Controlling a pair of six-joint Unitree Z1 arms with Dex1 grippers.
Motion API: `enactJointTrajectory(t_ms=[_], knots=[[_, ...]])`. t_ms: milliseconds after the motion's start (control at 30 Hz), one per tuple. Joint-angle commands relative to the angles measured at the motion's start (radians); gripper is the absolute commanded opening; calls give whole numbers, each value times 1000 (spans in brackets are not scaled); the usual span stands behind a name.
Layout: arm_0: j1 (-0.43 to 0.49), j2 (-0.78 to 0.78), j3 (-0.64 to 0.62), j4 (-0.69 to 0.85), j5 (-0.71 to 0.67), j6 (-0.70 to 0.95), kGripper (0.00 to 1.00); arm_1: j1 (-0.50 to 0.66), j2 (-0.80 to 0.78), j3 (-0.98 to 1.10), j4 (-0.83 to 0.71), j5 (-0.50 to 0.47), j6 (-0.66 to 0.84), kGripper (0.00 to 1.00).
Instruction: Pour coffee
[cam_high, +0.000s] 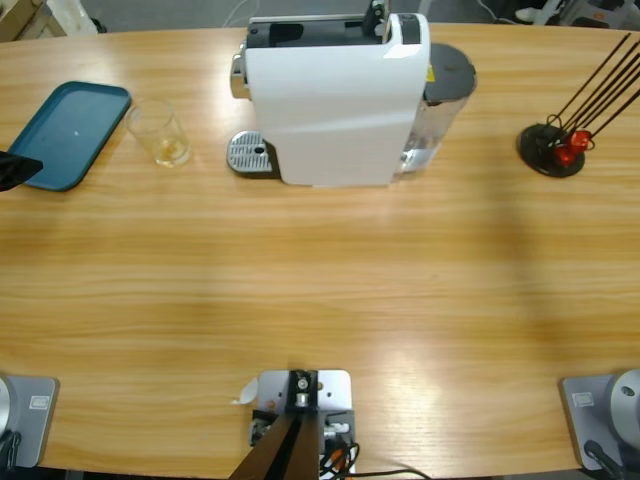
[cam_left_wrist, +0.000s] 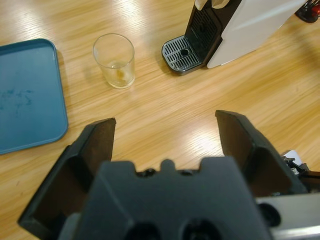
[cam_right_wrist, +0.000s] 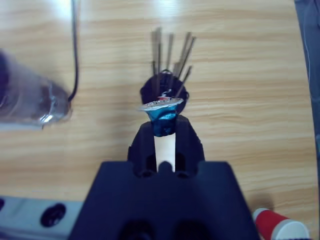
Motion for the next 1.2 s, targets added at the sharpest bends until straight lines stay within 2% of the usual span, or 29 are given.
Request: enactJointTrajectory(t_ms=[33, 167, 433, 700, 867, 1100, 1200], knots=[[-25, -8, 43, -14, 2, 6, 858, 350, -104, -64, 81, 17, -119, 0], [-41, -7, 43, -14, 0, 6, 858, 605, -70, -87, 97, 23, -176, 0], [-65, 8, 44, -14, -11, 6, 858, 799, 98, -186, 134, -1, -283, 0], [-66, 14, 45, -14, -11, 8, 858, 891, 336, -459, 194, -27, -411, 0], [-66, 28, 47, -21, -10, 8, 858, 903, 469, -599, 193, -26, -471, 0], [-66, 12, 52, -21, -7, 7, 858, 903, 618, -698, 172, -35, -531, 0], [-66, 8, 53, -21, -4, 7, 858, 903, 662, -717, 156, -70, -558, 0]])
